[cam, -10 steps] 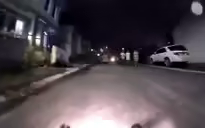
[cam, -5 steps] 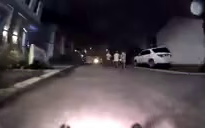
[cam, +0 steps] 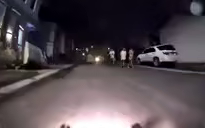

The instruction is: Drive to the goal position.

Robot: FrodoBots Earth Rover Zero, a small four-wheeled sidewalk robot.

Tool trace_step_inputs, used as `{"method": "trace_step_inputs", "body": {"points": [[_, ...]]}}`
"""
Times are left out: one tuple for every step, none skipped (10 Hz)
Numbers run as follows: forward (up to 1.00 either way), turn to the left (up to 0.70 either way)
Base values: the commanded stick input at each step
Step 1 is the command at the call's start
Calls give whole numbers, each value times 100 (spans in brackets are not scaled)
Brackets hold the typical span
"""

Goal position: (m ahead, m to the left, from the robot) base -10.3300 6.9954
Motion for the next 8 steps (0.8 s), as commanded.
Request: {"method": "trace_step_inputs", "body": {"points": [[100, 0], [100, 0], [100, 0], [100, 0], [100, 0], [100, 0], [100, 0], [100, 0]]}}
